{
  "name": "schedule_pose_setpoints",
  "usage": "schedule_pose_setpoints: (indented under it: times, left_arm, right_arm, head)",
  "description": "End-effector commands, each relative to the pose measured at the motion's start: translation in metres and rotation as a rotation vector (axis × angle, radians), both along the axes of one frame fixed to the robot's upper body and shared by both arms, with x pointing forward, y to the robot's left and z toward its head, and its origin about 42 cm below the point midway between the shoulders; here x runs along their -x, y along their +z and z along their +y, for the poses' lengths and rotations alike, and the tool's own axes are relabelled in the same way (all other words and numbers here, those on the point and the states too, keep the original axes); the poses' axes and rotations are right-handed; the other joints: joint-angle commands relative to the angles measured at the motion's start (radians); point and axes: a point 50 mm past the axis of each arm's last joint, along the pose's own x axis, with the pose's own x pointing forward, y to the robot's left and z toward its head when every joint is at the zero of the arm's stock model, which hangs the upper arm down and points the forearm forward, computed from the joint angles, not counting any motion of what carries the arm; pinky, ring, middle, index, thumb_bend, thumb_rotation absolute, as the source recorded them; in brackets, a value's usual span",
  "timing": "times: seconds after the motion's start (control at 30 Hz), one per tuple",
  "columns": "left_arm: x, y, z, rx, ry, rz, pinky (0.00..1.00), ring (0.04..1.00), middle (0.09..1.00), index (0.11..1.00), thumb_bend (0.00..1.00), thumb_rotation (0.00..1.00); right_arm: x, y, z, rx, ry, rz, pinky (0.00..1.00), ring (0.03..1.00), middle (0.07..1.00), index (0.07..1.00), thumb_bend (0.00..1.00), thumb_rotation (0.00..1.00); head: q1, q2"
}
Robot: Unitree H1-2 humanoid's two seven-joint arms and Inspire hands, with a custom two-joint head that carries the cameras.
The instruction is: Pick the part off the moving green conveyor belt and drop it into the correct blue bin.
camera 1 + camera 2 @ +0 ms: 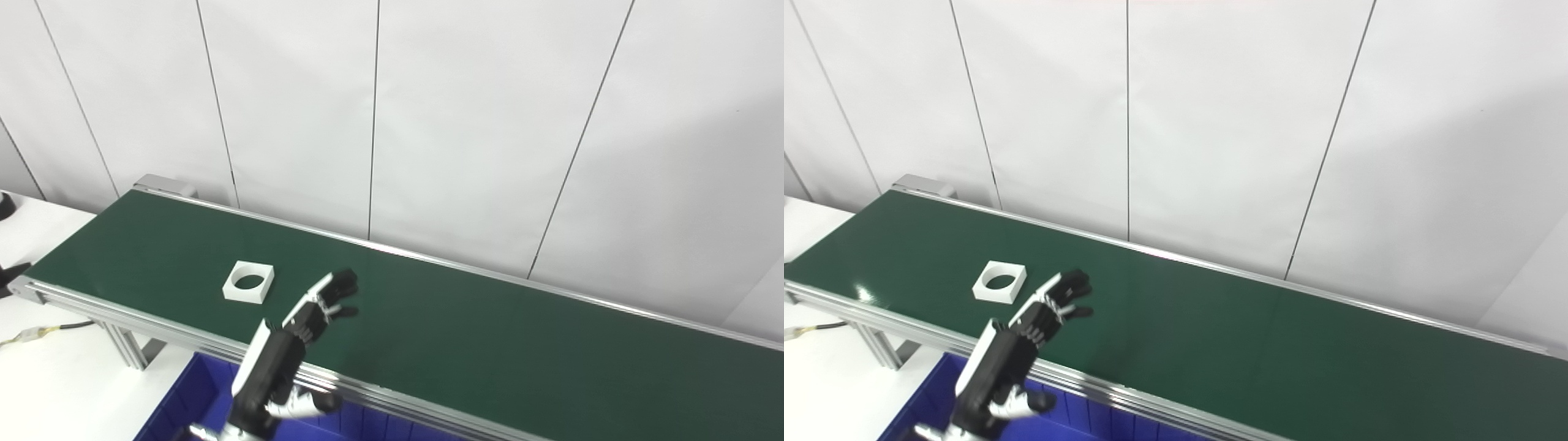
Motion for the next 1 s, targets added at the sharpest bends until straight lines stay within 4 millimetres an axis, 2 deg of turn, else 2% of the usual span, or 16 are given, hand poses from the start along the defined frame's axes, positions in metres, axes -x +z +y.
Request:
schedule_pose_setpoints:
  times: [0.0, 0.2, 0.27, 0.37, 0.53, 0.8, 0.97]
  left_arm:
    - [-0.012, 0.012, 0.006, -0.041, 0.008, -0.048, 0.84, 0.922, 0.946, 0.939, 0.97, 0.73]
    - [-0.031, 0.015, 0.018, -0.176, 0.068, -0.036, 0.89, 0.957, 0.978, 0.953, 0.98, 0.77]
    - [-0.037, 0.017, 0.019, -0.230, 0.087, -0.047, 0.91, 0.960, 0.982, 0.957, 0.96, 0.78]
    - [-0.044, 0.020, 0.020, -0.315, 0.106, -0.067, 0.97, 0.990, 1.000, 0.992, 0.87, 0.81]
    - [-0.070, 0.018, 0.027, -0.429, 0.114, -0.067, 1.00, 1.000, 1.000, 1.000, 0.88, 0.79]
    - [-0.112, 0.009, 0.048, -0.571, 0.133, -0.020, 0.96, 1.000, 1.000, 1.000, 0.85, 0.71]
    - [-0.134, 0.010, 0.058, -0.652, 0.152, 0.006, 0.95, 1.000, 1.000, 1.000, 0.84, 0.60]
  right_arm:
    - [-0.005, 0.008, 0.002, -0.007, -0.002, -0.073, 1.00, 1.000, 1.000, 1.000, 0.58, 0.96]
    - [-0.008, 0.007, 0.000, -0.017, 0.000, -0.071, 1.00, 1.000, 1.000, 1.000, 0.60, 0.94]
    - [-0.008, 0.007, 0.000, -0.010, -0.001, -0.072, 1.00, 1.000, 1.000, 1.000, 0.57, 0.96]
    - [-0.009, 0.007, -0.001, -0.015, 0.001, -0.073, 1.00, 1.000, 1.000, 1.000, 0.57, 0.95]
    - [-0.009, 0.007, -0.002, 0.005, 0.006, -0.073, 1.00, 1.000, 1.000, 1.000, 0.58, 0.96]
    - [-0.011, 0.006, 0.000, -0.001, 0.009, -0.073, 1.00, 1.000, 1.000, 1.000, 0.57, 0.96]
    - [-0.013, 0.006, 0.000, 0.007, 0.011, -0.075, 1.00, 1.000, 1.000, 1.000, 0.59, 0.97]
  head:
    - [0.002, 0.000]
    - [0.005, 0.002]
    - [0.005, 0.003]
    - [0.006, 0.006]
    - [0.011, 0.008]
    - [0.013, 0.014]
    - [0.015, 0.017]
